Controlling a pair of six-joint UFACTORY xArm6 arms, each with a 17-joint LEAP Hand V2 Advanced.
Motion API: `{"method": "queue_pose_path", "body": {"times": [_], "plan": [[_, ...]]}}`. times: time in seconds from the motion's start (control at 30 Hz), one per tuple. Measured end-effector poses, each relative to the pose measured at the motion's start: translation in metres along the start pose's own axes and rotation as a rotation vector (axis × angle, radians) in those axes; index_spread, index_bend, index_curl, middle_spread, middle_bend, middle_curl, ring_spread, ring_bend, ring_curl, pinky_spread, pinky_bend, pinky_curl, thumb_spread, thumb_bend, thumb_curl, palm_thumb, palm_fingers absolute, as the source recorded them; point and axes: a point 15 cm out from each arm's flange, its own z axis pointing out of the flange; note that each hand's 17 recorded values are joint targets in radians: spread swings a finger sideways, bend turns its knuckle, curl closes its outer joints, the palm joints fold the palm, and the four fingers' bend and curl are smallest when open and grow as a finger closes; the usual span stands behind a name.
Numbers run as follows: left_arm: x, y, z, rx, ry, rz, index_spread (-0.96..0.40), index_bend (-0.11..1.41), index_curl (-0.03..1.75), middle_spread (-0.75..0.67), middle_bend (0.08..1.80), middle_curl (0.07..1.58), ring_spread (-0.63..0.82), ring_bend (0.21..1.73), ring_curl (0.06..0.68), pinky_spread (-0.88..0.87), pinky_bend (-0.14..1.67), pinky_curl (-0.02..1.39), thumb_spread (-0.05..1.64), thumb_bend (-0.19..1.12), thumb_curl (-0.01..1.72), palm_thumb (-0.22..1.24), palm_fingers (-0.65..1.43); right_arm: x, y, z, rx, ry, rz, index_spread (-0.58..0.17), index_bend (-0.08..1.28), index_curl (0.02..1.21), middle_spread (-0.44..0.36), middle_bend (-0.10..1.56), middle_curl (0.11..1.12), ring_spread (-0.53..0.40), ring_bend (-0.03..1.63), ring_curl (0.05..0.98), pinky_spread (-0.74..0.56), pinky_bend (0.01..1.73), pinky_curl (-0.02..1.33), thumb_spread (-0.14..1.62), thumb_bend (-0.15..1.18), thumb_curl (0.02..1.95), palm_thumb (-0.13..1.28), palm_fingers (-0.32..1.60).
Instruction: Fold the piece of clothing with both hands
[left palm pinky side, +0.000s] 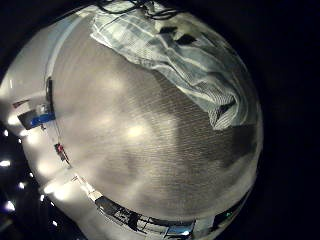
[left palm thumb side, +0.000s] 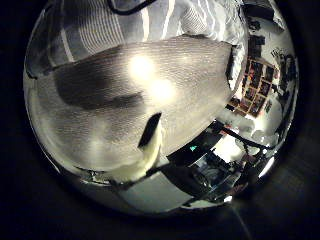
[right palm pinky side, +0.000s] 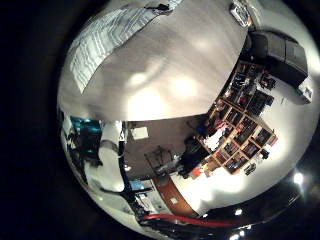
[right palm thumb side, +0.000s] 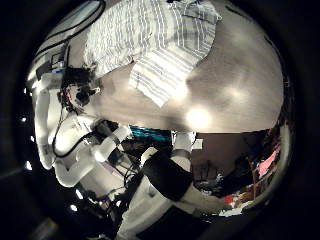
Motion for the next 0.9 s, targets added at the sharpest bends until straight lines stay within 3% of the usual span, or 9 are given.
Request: {"method": "queue_pose_path", "body": {"times": [0.07, 0.17, 0.2, 0.3, 0.53, 0.9], "plan": [[-0.001, 0.001, 0.000, -0.008, -0.014, -0.002, -0.16, 0.32, 0.43, -0.11, 0.61, 0.45, 0.02, 0.66, 0.186, 0.14, 0.16, 0.27, 0.96, -0.01, 0.32, 0.29, 0.69, 0.000, 0.000, 0.000, -0.001, 0.000, -0.001, -0.393, 0.17, 0.29, -0.024, 0.22, 0.37, 0.083, 0.50, 0.220, 0.33, 0.52, 0.22, 1.27, -0.01, 0.25, 0.31, 0.23], [-0.001, 0.004, -0.003, -0.014, -0.028, -0.003, -0.25, 0.36, 0.47, -0.23, 0.76, 0.53, -0.21, 0.77, 0.229, -0.06, 0.22, 0.28, 0.97, -0.02, 0.33, 0.33, 0.92, 0.000, -0.001, 0.001, -0.003, 0.000, -0.005, -0.395, 0.17, 0.29, -0.026, 0.22, 0.37, 0.083, 0.49, 0.220, 0.33, 0.51, 0.22, 1.28, -0.01, 0.25, 0.31, 0.24], [-0.002, 0.006, -0.006, -0.016, -0.032, -0.003, -0.28, 0.39, 0.50, -0.26, 0.80, 0.56, -0.28, 0.85, 0.264, -0.14, 0.26, 0.29, 0.98, -0.01, 0.33, 0.36, 1.05, 0.000, -0.001, 0.001, -0.003, 0.000, -0.005, -0.395, 0.17, 0.29, -0.026, 0.22, 0.37, 0.078, 0.49, 0.220, 0.33, 0.51, 0.22, 1.28, -0.01, 0.25, 0.31, 0.24], [-0.002, 0.012, -0.011, -0.021, -0.040, -0.002, -0.37, 0.42, 0.56, -0.34, 0.85, 0.63, -0.39, 1.00, 0.346, -0.33, 0.43, 0.36, 0.99, 0.00, 0.34, 0.44, 1.17, 0.000, -0.001, 0.001, -0.003, 0.000, -0.006, -0.395, 0.17, 0.29, -0.026, 0.22, 0.37, 0.075, 0.49, 0.221, 0.33, 0.51, 0.22, 1.28, -0.01, 0.25, 0.31, 0.24], [0.000, 0.021, -0.031, 0.006, -0.054, 0.010, -0.52, 0.58, 0.73, -0.44, 0.97, 0.75, -0.46, 1.21, 0.460, -0.57, 0.82, 0.53, 1.04, 0.03, 0.40, 0.66, 1.20, 0.000, -0.005, 0.003, -0.003, 0.000, -0.011, -0.397, 0.16, 0.29, -0.030, 0.22, 0.37, 0.064, 0.49, 0.226, 0.33, 0.49, 0.22, 1.28, -0.01, 0.25, 0.32, 0.26], [0.012, 0.038, -0.050, -0.003, -0.060, 0.024, -0.63, 0.67, 0.94, -0.48, 1.07, 0.86, -0.44, 1.33, 0.524, -0.63, 0.99, 0.65, 1.05, -0.02, 0.45, 0.73, 1.08, -0.012, -0.036, 0.078, -0.078, 0.001, -0.099, -0.355, 0.14, 0.26, -0.055, 0.27, 0.39, -0.031, 0.58, 0.255, 0.24, 0.50, 0.23, 1.16, -0.02, 0.31, 0.44, 0.24]]}}
